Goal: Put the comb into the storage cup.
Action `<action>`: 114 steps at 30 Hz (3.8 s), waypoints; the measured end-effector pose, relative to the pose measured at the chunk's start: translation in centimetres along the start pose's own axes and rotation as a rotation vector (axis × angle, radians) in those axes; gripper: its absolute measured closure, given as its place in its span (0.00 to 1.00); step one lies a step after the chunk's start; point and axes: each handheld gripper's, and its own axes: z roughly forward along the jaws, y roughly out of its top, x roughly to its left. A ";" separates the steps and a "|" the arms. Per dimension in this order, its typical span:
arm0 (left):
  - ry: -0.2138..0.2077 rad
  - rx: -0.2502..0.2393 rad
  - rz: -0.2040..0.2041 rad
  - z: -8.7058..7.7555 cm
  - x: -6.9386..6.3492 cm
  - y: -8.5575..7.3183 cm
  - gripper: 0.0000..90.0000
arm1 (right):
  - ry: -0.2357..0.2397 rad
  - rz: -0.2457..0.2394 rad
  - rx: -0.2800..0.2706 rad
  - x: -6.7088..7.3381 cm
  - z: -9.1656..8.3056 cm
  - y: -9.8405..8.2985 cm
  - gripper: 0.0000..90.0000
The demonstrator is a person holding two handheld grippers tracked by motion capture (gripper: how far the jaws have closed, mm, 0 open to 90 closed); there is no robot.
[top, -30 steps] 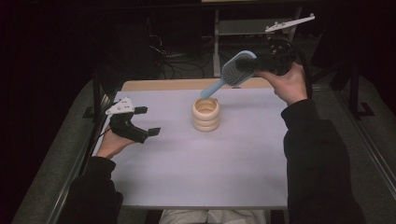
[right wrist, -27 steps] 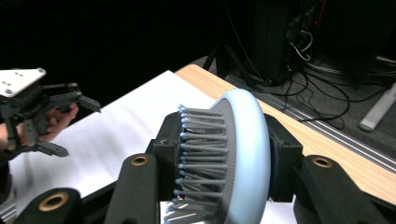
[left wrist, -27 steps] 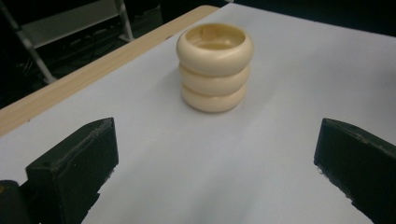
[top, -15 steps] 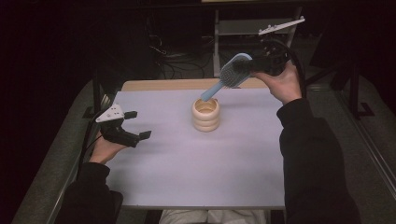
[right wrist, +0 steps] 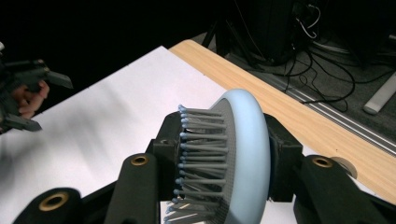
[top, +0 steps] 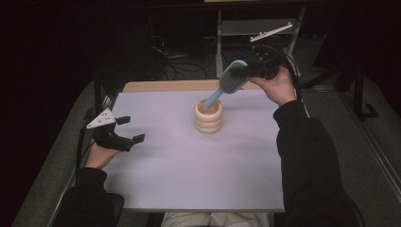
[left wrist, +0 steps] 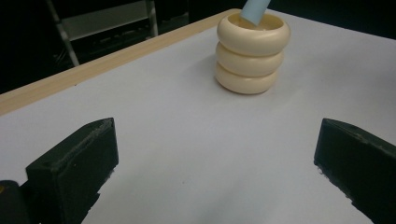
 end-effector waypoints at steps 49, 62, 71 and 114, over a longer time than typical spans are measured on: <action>0.014 0.052 -0.068 0.2 0.1 -3.0 0.00 | 0.077 0.148 0.072 -2.3 8.3 -3.6 0.51; 0.021 0.059 -0.070 0.3 0.1 -3.0 0.00 | -0.006 0.104 0.103 -2.1 8.6 -4.3 0.02; 0.020 0.054 -0.071 0.2 0.1 -3.0 0.00 | -0.053 0.092 0.050 -2.4 7.0 -4.8 0.00; 0.026 0.061 -0.064 -0.1 0.0 -3.0 0.00 | -0.101 -0.023 -0.036 -1.2 1.0 -11.4 0.00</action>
